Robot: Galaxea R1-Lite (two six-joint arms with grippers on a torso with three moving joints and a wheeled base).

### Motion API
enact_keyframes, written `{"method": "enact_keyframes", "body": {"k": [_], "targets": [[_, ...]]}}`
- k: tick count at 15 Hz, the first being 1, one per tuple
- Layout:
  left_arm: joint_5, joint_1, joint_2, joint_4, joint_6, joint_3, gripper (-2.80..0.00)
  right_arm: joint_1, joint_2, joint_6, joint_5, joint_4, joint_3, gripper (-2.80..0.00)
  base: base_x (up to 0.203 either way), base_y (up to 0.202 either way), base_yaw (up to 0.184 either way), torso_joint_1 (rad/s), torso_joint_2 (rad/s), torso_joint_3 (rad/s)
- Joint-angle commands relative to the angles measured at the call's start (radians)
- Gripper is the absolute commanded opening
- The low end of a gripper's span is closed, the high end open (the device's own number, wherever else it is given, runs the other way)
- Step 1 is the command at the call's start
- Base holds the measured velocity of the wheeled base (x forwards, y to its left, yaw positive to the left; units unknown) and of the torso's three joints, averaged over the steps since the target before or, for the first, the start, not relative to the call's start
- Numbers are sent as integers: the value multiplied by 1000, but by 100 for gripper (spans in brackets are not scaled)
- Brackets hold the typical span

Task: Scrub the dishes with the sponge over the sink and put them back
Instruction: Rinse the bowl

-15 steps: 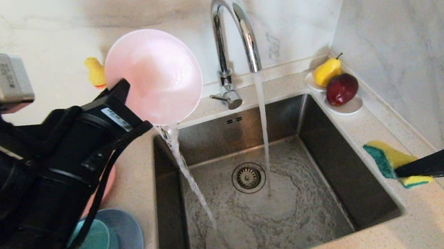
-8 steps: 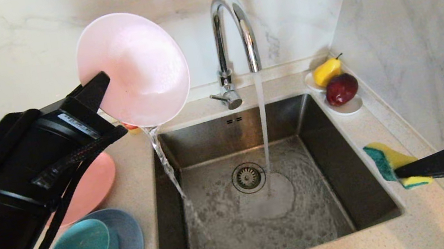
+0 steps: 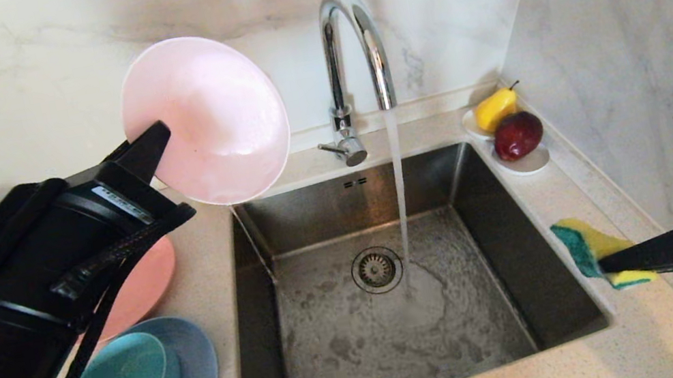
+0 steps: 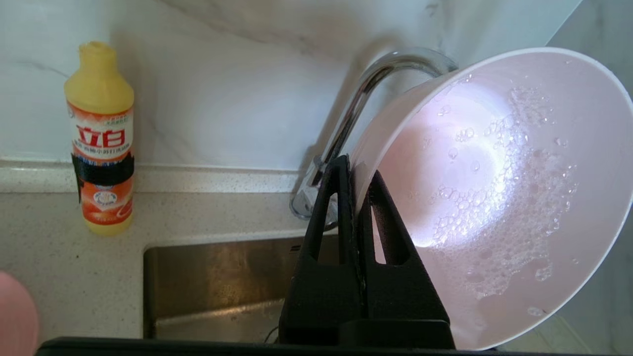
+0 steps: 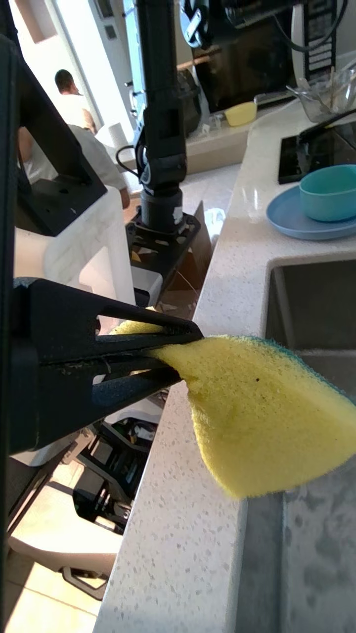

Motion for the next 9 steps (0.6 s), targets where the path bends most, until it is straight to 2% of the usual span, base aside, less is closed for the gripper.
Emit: {"method": "enact_keyframes", "body": {"k": [1, 2, 3, 5, 7, 9], "targets": [[7, 1, 10, 20, -1, -3, -280, 0, 3, 2, 7, 3, -2, -280, 0, 0, 0, 0, 0, 0], [8, 7, 11, 100, -1, -9, -280, 0, 2, 2, 7, 3, -5, -280, 0, 0, 0, 0, 0, 0], [7, 22, 5, 234, -4, -23, -280, 0, -4, 2, 7, 3, -8, -280, 0, 0, 0, 0, 0, 0], [4, 64, -9, 588, -53, -119, -280, 0, -12, 2, 8, 3, -12, -280, 0, 0, 0, 0, 0, 0], [-2, 104, -22, 1002, -141, -302, -280, 0, -18, 2, 7, 3, -9, -280, 0, 0, 0, 0, 0, 0], [-29, 158, -33, 1330, -263, -514, -280, 0, -18, 2, 7, 3, -4, -280, 0, 0, 0, 0, 0, 0]]}}
